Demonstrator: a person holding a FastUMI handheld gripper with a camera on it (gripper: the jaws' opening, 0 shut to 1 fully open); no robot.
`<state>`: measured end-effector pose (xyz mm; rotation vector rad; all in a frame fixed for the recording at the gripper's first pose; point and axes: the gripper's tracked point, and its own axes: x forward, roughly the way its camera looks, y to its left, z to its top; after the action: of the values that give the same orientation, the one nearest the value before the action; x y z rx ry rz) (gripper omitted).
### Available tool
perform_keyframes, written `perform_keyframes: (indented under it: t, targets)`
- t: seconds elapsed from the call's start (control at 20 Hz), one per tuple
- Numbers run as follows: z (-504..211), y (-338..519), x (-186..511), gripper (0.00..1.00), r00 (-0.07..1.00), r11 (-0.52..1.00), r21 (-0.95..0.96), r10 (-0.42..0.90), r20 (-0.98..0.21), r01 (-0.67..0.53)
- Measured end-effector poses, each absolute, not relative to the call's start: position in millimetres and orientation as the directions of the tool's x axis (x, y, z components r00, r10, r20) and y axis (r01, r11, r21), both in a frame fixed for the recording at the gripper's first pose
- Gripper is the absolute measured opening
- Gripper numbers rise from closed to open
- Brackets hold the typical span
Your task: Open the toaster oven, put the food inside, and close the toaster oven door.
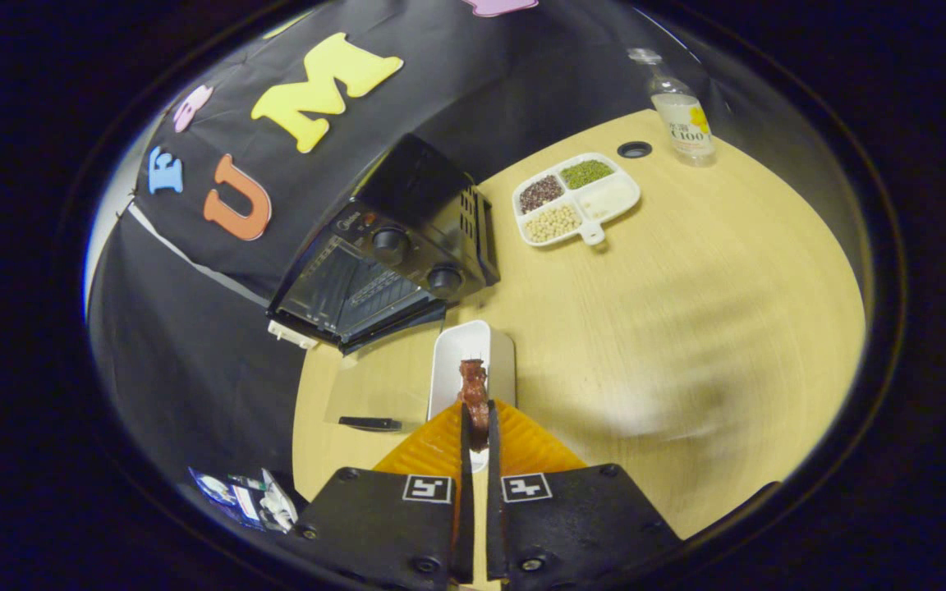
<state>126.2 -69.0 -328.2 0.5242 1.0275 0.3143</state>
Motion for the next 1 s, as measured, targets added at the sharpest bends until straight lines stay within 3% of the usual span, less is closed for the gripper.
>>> perform_keyframes:
  t: [0.65, 1.0]
  targets:
    - [-243.4, -6.7, 94.4, 0.08, 0.665, 0.940, 0.226, 0.341, -0.664, -0.257]
    - [-232.0, 74.3, 101.3, 0.08, 0.759, 0.942, 0.153, 0.331, -0.561, -0.297]
